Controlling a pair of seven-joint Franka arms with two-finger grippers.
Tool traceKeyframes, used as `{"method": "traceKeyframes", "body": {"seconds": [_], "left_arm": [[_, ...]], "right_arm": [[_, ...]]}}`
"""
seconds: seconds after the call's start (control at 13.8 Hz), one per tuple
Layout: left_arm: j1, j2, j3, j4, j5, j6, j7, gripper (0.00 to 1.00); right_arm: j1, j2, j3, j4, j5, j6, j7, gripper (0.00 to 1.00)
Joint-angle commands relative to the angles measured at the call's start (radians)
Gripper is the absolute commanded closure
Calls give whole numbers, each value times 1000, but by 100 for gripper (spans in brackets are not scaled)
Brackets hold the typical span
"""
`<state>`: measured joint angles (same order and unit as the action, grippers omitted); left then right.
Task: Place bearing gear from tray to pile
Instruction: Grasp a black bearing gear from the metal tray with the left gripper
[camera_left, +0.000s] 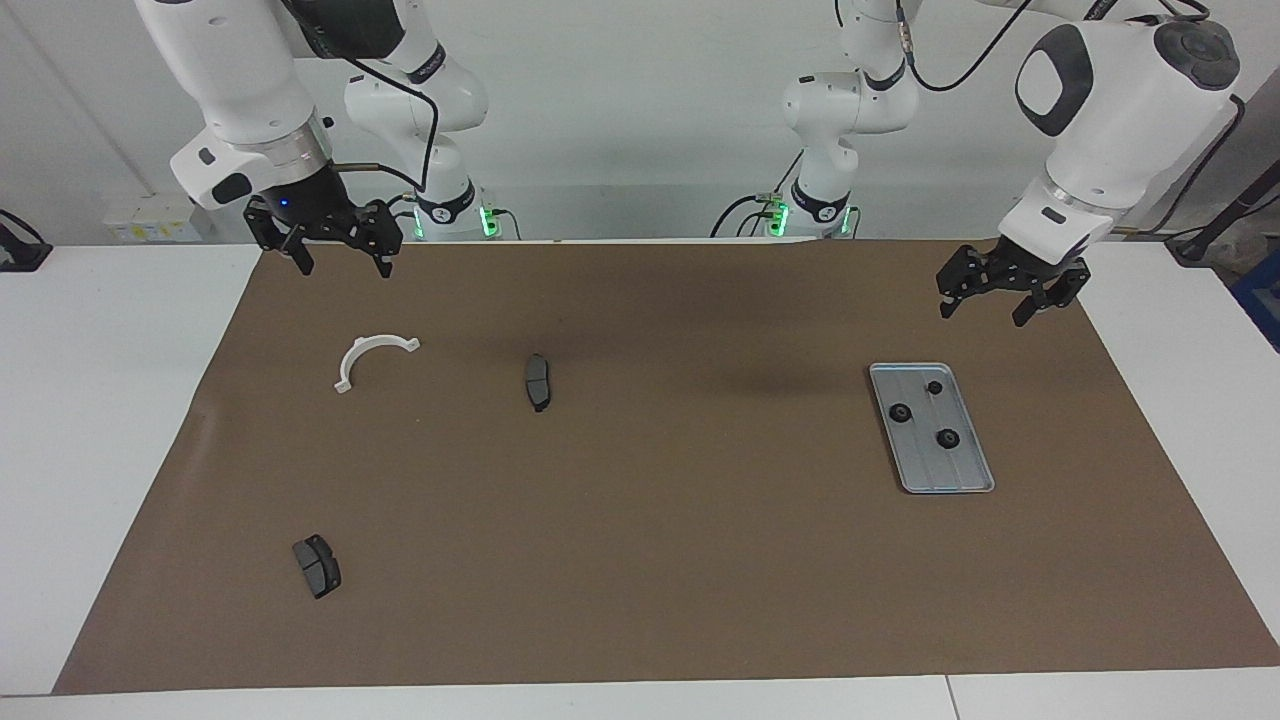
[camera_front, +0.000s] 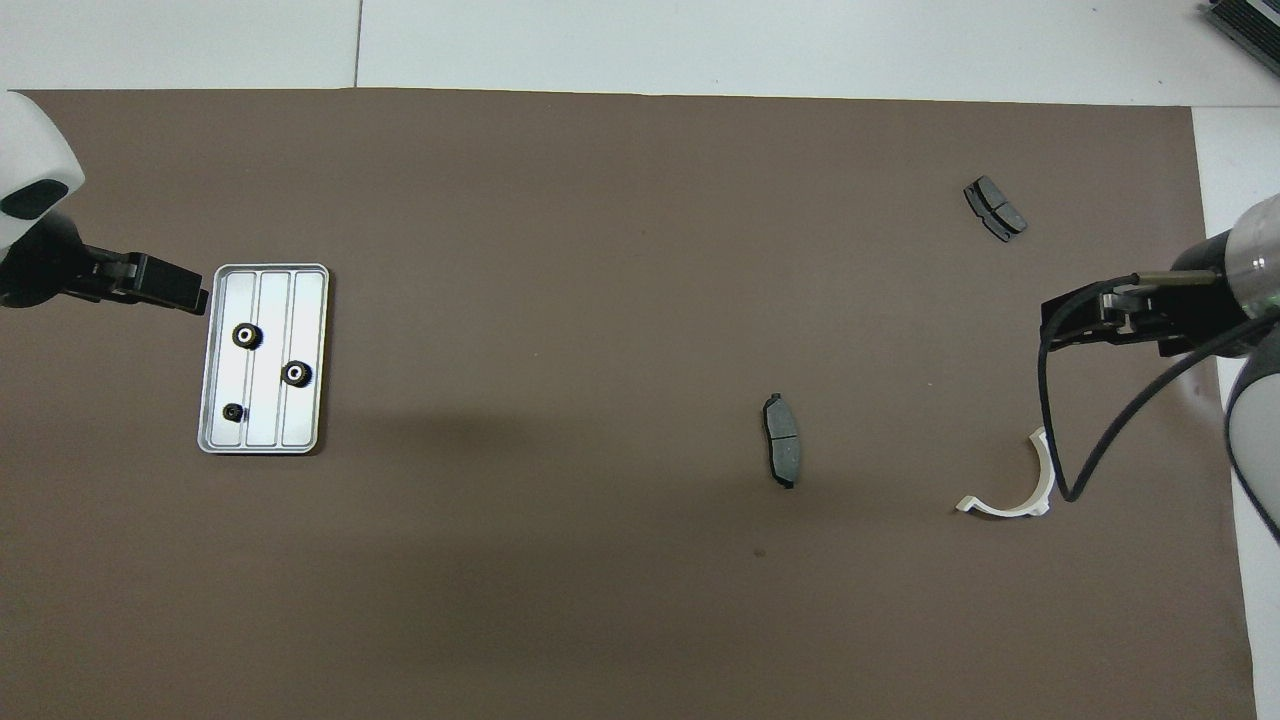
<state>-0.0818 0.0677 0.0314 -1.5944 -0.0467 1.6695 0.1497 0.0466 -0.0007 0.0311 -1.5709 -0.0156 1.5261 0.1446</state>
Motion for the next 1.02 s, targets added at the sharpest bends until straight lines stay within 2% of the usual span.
{"method": "traceKeyframes", "body": {"seconds": [0.0,0.15,0.36,0.51,0.95], "left_arm": [[-15,-12,8,1,24,-24,-18,0],[-13,-29,8,-28,22,1,-18,0],[-1,-63,10,-165,22,139,-16,0],[1,-52,10,-223,22,208,-18,0],[8,-3,10,-475,21,597,-22,0]], "right_arm": [[-10,1,-2,2,26,-15,-37,0],[-8,1,-2,2,26,-15,-37,0],[-8,1,-2,2,26,-15,-37,0],[-8,1,-2,2,26,-15,-37,0],[-10,1,-2,2,26,-15,-37,0]]}}
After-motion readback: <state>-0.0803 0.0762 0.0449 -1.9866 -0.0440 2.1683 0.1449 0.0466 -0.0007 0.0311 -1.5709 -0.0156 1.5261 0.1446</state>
